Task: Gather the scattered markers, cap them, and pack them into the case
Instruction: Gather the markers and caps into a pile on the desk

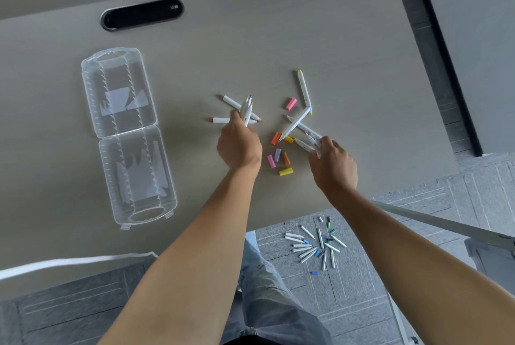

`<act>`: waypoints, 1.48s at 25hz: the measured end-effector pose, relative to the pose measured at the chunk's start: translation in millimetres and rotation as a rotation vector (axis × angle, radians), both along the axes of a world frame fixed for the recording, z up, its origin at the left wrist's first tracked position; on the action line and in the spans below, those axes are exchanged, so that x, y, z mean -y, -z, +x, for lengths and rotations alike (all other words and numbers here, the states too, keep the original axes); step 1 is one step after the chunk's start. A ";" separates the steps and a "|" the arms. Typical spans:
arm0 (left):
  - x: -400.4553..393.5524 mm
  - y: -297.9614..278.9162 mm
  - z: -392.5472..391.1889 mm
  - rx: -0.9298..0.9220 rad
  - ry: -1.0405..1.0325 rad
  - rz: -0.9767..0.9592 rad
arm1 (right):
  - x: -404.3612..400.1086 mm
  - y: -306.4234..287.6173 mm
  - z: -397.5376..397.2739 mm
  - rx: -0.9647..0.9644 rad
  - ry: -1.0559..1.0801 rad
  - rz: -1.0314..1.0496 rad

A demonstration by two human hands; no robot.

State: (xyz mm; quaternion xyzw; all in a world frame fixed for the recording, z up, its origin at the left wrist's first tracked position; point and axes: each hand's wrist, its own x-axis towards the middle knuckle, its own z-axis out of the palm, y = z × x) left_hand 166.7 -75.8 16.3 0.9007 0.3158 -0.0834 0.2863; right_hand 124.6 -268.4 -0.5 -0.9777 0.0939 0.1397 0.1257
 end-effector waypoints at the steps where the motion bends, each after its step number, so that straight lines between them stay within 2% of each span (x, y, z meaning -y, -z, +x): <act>1: -1.3 3.9 1.3 -0.007 -0.004 0.006 | 0.7 1.6 1.4 -0.015 0.002 -0.009; 8: -3.6 16.0 2.7 -0.028 -0.015 0.021 | 5.9 2.2 2.7 -0.021 -0.073 -0.025; 15: -7.7 15.2 5.2 -0.053 -0.019 0.018 | 6.3 -10.3 6.3 0.018 0.033 0.002; 20: -8.1 16.9 -0.7 -0.032 0.016 0.026 | 1.5 -13.4 16.6 0.089 0.015 0.043; 28: -5.0 3.2 -2.4 0.085 -0.029 0.002 | -14.1 -11.5 46.4 0.090 -0.148 0.154; 33: -1.9 12.3 11.8 0.148 -0.007 -0.035 | -22.1 -11.6 70.6 0.031 -0.334 0.004; 37: -5.4 19.0 28.5 0.108 0.030 -0.017 | -23.1 -5.8 88.4 -0.032 -0.453 -0.098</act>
